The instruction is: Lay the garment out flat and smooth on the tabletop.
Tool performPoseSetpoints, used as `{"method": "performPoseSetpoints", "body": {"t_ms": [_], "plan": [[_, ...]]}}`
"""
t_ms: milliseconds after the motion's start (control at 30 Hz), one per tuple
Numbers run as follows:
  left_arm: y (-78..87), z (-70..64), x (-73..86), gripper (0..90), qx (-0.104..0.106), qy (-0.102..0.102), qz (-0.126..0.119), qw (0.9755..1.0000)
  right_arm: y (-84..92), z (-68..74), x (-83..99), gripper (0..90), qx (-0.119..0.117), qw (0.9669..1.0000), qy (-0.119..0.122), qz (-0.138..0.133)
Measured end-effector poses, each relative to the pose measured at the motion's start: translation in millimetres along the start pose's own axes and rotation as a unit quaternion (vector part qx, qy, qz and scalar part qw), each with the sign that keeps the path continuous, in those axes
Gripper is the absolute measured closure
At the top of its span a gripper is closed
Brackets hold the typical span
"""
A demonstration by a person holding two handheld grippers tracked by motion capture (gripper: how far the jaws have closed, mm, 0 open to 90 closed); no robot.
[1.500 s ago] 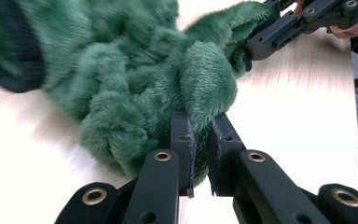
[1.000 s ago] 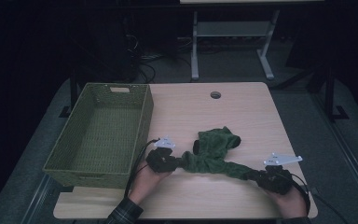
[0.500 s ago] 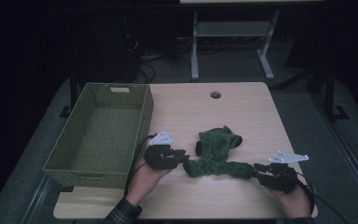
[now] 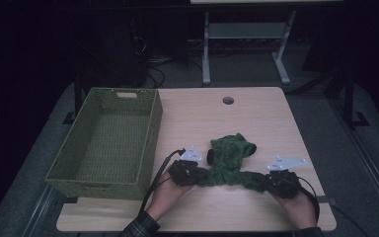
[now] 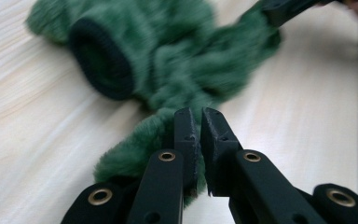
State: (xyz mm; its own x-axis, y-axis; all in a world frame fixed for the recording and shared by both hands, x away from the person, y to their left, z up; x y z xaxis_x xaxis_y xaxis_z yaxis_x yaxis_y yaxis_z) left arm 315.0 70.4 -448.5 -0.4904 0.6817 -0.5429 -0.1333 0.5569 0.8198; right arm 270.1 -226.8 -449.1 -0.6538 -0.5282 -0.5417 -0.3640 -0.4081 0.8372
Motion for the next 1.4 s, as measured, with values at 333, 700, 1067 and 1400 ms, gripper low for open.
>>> {"method": "performPoseSetpoints", "body": {"t_ms": [333, 700, 1067, 1400], "plan": [[-16.5, 24.1, 9.6, 88.4, -0.007, 0.022, 0.031, 0.9992, -23.9, -16.4, 3.7, 89.8, 0.01, 0.9989, -0.002, 0.047], [-5.5, 14.3, 29.1, 89.6, 0.014, 0.015, 0.046, 0.9987, -12.1, -0.5, 20.0, 89.9, 0.001, 0.998, 0.005, 0.063], [7.2, 1.9, 40.5, 77.0, 0.036, 0.025, 0.027, 0.9987, -4.6, 11.2, 27.5, 81.8, -0.002, 0.9977, 0.01, 0.067], [21.8, 15.7, 18.3, 61.0, 0.009, 0.03, -0.007, 0.9995, 4.1, -2.4, 1.8, 56.9, -0.021, 0.9995, -0.014, 0.021]]}}
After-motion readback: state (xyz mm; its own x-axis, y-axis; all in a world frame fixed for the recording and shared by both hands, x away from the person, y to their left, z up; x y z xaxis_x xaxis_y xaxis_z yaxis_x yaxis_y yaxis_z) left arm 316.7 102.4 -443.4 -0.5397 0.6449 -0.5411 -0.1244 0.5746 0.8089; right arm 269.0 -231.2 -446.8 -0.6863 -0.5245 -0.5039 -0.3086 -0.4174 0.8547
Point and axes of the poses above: each handheld gripper's, and its own axes: y roughly backward along the jaws, x roughly out of its underside, z roughly to its left, the point moved 1 cm from there along -y, roughly forward along the jaws, and after that the axes turned 13 degrees about z, right-handed, at the moved point
